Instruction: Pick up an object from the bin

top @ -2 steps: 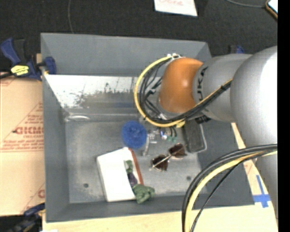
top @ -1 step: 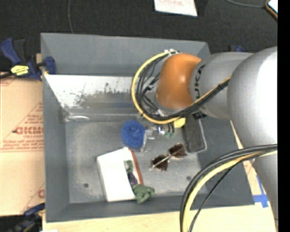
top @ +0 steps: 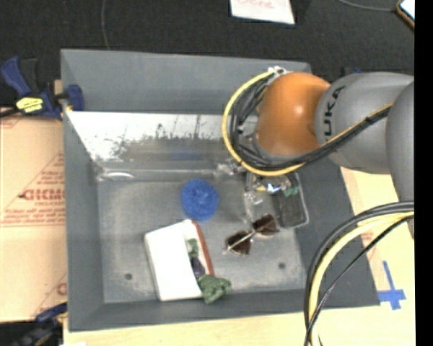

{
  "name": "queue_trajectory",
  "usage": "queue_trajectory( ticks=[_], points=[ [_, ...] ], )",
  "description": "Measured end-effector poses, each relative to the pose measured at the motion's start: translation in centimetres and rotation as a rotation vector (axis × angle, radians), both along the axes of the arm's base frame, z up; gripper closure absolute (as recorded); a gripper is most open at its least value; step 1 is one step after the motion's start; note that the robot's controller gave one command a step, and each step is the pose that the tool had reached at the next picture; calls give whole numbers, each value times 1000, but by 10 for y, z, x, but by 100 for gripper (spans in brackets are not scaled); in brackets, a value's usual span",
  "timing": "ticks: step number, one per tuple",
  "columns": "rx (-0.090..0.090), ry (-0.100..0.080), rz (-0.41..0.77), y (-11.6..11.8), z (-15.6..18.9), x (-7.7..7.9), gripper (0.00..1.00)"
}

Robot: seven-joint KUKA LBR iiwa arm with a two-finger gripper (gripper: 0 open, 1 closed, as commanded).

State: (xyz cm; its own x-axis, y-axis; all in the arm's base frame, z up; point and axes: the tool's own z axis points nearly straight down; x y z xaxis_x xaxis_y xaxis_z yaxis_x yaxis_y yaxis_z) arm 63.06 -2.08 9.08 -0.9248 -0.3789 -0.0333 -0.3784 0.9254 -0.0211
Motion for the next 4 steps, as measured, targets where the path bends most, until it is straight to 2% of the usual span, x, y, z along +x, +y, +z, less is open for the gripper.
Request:
queue_trajectory(
  ticks=[1,2,3,4],
  points=[
    [14,-1,-341,38,-14,-3,0],
    [0,-7,-60,42,-16,10,0],
    [13,-5,-278,71,-20,-8,0],
    [2,-12,-62,57,98,2,100]
  ],
)
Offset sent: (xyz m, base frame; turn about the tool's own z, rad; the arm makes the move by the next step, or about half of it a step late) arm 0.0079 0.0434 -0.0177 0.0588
